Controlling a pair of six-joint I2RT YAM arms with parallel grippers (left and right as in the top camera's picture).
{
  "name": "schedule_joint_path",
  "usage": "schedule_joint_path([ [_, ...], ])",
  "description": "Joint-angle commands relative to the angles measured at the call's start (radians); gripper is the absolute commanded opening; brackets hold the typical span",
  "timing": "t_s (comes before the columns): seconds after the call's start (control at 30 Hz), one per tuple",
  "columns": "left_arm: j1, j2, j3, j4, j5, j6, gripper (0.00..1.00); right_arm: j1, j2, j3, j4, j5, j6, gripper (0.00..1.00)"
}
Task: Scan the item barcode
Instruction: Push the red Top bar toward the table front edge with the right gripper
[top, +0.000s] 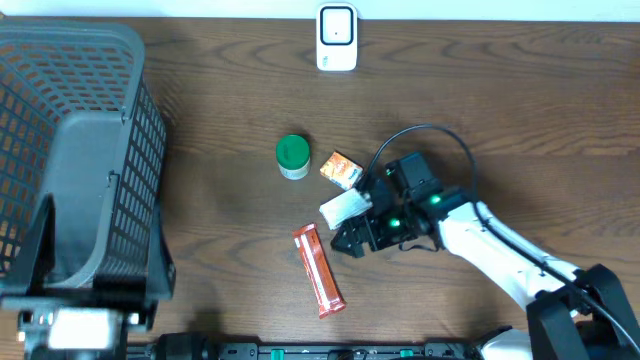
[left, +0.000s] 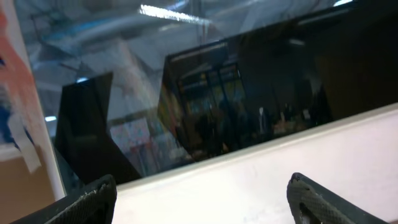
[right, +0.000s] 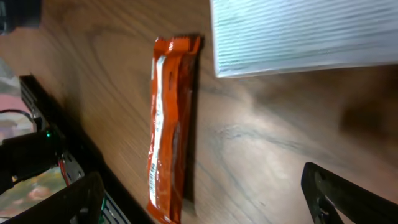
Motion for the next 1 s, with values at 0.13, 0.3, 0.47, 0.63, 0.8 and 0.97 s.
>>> schedule_joint_path([
  [0.13,0.005,-0.069,-0.001,-0.004,0.012,-0.005,0.87,0.109,0.035,-0.034,0.119,-0.042,0.113,0.97],
  [0.3,0.005,-0.071,-0.001,-0.003,0.012,-0.005,0.87,0.159,0.146,-0.034,0.192,-0.024,0.172,0.95],
  [0.47,0.005,-0.071,-0.001,-0.003,0.012,-0.005,0.87,0.185,0.256,-0.034,0.209,-0.048,0.188,0.92],
  [0.63,0.005,-0.071,-0.001,-0.003,0.012,-0.005,0.87,0.229,0.346,-0.034,0.238,-0.088,0.201,0.84],
  [0.8,0.005,-0.071,-0.001,-0.003,0.012,-0.005,0.87,0.253,0.372,-0.034,0.216,-0.087,0.209,0.52],
  [0.97,0.005,-0.071,-0.001,-0.003,0.012,-0.005,0.87,0.253,0.372,-0.034,0.213,-0.072,0.204,0.22],
])
